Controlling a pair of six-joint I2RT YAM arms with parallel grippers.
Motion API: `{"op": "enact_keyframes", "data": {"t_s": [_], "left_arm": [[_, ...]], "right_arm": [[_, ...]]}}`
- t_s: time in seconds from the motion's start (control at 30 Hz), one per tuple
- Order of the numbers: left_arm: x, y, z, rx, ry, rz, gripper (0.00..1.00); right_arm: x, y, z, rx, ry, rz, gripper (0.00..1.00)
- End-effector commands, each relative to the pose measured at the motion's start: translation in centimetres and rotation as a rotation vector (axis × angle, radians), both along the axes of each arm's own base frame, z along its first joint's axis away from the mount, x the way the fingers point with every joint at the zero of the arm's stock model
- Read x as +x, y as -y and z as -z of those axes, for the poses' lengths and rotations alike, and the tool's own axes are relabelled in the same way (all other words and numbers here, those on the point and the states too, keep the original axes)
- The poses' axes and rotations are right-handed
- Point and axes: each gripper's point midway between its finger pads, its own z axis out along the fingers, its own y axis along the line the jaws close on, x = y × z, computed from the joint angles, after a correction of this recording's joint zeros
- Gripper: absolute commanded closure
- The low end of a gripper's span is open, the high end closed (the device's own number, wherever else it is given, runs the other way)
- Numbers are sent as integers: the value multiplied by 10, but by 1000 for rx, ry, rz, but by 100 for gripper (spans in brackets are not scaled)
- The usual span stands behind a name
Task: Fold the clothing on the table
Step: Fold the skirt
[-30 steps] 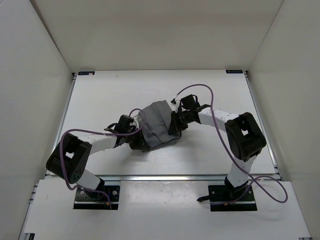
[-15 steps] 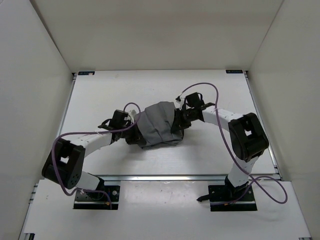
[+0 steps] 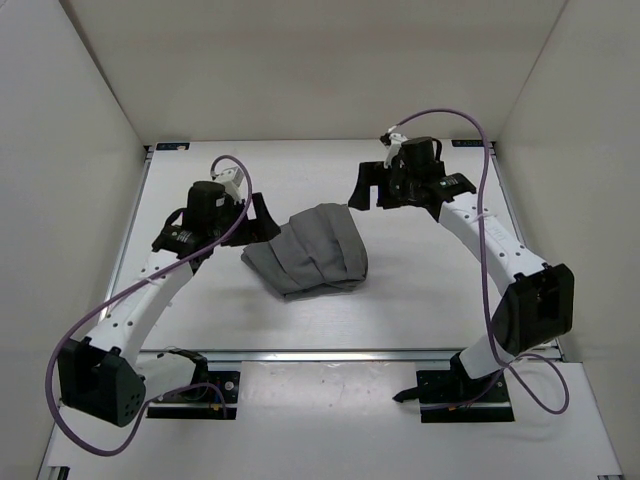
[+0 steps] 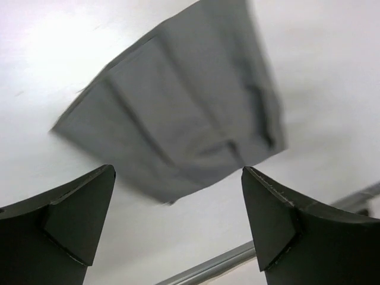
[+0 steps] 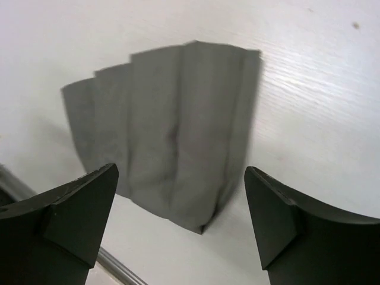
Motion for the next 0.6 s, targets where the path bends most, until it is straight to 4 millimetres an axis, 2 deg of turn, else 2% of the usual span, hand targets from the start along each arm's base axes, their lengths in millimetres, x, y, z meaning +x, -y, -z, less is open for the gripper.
{"op": "enact_keyframes", "data": {"t_s": [0.0,0.03,0.07,0.1,0.13,0.17,0.23,0.4,0.57], "left_arm": [[-18,-41,29,227,-90,-70,1],[-18,-49,27,252,-77,-87,1],[-21,-54,29,266,-80,-100,2],[-25,-56,28,268,-80,-100,2],[-26,-63,31,282,-82,-125,1],[-27,-66,30,287,-73,-135,1],[-35,-71,38,302,-85,-148,1],[-48,-72,52,301,-114,-134,1],[-52,-74,53,300,-120,-143,1]], "right_arm": [[-11,47,37,-146,-93,118,14],[-18,54,48,-157,-115,123,13],[-19,60,48,-157,-107,142,13],[-24,72,59,-176,-130,172,13],[-31,75,68,-175,-151,173,13],[-31,77,64,-166,-131,184,12],[-44,80,77,-183,-138,188,12],[-61,79,86,-166,-125,180,10],[-62,82,91,-154,-144,185,12]]}}
